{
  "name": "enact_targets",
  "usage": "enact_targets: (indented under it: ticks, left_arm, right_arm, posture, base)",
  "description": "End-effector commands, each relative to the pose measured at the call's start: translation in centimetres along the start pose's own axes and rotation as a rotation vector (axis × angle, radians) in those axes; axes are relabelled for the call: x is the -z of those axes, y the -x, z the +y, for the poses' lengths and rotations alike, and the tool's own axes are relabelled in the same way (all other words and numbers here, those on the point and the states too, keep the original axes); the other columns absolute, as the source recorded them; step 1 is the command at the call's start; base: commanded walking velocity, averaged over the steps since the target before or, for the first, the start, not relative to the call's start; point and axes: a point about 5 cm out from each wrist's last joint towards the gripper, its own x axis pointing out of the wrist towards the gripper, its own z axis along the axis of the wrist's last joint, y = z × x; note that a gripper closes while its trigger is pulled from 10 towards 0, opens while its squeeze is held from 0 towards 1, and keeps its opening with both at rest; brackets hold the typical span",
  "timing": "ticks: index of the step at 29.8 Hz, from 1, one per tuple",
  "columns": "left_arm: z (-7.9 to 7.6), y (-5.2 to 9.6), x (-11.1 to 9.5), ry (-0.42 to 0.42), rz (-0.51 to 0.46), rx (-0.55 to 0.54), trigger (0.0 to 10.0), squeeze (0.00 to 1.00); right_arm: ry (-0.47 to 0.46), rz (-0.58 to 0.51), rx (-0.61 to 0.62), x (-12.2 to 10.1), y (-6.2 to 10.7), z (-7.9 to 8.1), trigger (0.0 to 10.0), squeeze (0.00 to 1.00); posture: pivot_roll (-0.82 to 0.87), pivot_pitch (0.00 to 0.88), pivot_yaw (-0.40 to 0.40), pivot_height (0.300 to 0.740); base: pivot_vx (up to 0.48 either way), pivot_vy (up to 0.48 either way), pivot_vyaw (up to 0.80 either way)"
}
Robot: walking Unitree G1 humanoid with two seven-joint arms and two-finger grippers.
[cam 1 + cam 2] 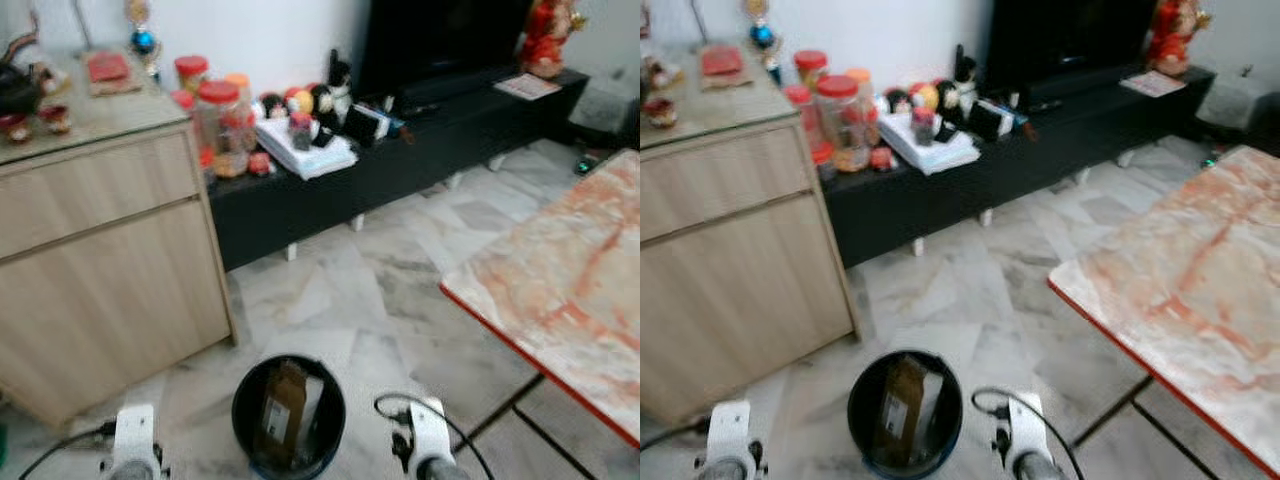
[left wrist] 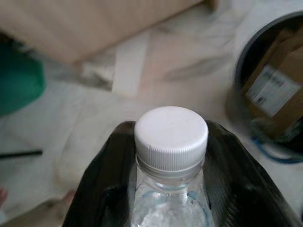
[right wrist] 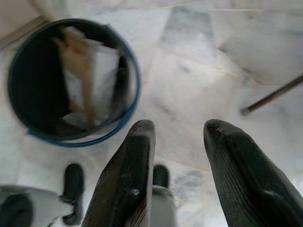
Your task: Picking trash to rubbish bin
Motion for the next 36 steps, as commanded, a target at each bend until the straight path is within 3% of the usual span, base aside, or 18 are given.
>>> enact_targets:
  ticks: [1, 13, 21, 24, 25, 28, 36]
  left_arm:
    - [-0.3, 0.1, 0.2, -0.009, 0.010, 0.009, 10.0, 0.00]
    - [-0.4, 0.0, 0.0, 0.000, 0.004, 0.006, 10.0, 0.00]
    - [-1.2, -0.4, -2.9, -0.030, -0.089, 0.034, 10.0, 0.00]
    - [-2.3, -0.6, -6.0, -0.076, -0.183, 0.070, 10.0, 0.00]
    - [-2.3, -0.6, -6.0, -0.076, -0.183, 0.070, 10.0, 0.00]
    - [-3.7, -0.5, -8.5, -0.090, -0.250, 0.126, 10.0, 0.00]
    - [-6.8, 0.0, -10.8, -0.118, -0.294, 0.264, 10.0, 0.00]
  right_arm:
    - [0.003, -0.006, 0.008, -0.4, -0.1, -0.2, 10.0, 0.00]
    - [0.003, -0.028, 0.003, -1.3, -0.2, -0.1, 10.0, 0.00]
    - [0.075, -0.064, -0.061, -2.7, -0.5, 1.0, 10.0, 0.00]
    - [0.143, -0.127, -0.129, -4.7, -0.7, 2.0, 10.0, 0.00]
    - [0.143, -0.127, -0.129, -4.7, -0.7, 2.0, 10.0, 0.00]
    - [0.181, -0.182, -0.186, -6.6, -0.8, 3.0, 10.0, 0.00]
    - [0.172, -0.290, -0.279, -9.9, -0.6, 4.6, 10.0, 0.00]
  posture:
    - [0.06, 0.024, -0.042, 0.740]
    - [0.06, 0.032, -0.048, 0.740]
    - [0.05, 0.038, -0.053, 0.740]
    - [0.05, 0.041, -0.056, 0.740]
    - [0.05, 0.041, -0.056, 0.740]
    - [0.04, 0.044, -0.059, 0.740]
    - [0.02, 0.053, -0.063, 0.740]
  base:
    - [0.292, 0.000, 0.00]
    - [0.287, 0.000, 0.00]
    - [0.000, 0.000, 0.00]
    - [0.000, 0.000, 0.00]
    - [0.000, 0.000, 0.00]
    - [0.000, 0.000, 0.00]
    - [0.000, 0.000, 0.00]
